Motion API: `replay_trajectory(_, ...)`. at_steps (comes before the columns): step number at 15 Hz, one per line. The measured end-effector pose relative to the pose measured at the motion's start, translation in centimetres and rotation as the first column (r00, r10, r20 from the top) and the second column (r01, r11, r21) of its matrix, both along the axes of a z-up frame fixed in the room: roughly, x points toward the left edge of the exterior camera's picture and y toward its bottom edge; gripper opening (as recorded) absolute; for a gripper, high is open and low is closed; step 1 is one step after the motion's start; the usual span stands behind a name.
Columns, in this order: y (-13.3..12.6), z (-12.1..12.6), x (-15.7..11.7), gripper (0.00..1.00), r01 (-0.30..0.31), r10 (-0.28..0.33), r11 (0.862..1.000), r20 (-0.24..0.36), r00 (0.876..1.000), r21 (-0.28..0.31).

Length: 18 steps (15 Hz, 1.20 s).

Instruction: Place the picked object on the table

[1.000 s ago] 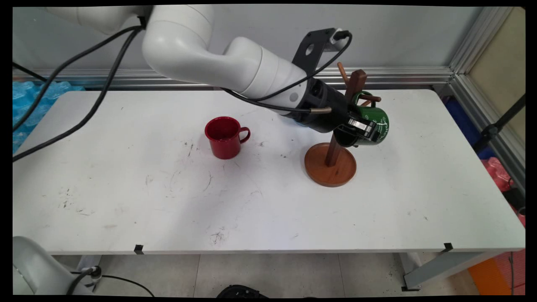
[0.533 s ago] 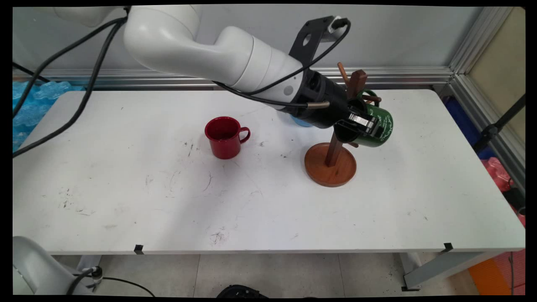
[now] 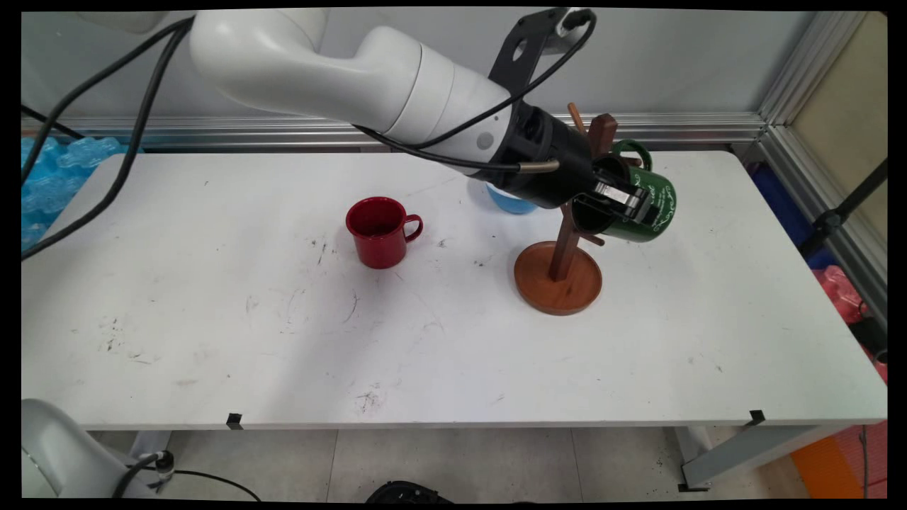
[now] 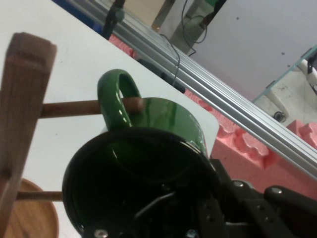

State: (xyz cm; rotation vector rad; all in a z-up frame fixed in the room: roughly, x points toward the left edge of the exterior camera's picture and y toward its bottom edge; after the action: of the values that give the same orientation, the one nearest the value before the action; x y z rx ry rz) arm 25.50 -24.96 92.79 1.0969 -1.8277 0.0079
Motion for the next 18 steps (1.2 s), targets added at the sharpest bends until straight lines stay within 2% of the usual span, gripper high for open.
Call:
replay_trajectory(11, 2.2, 1.1, -0.3, 0.00, 0.054, -0.054, 0.999, -0.013, 0.998, -0.006)
replay_trajectory(18, 4.6, 1.2, 0.8, 0.00, 0.106, -0.106, 0.994, 0.020, 0.994, -0.005)
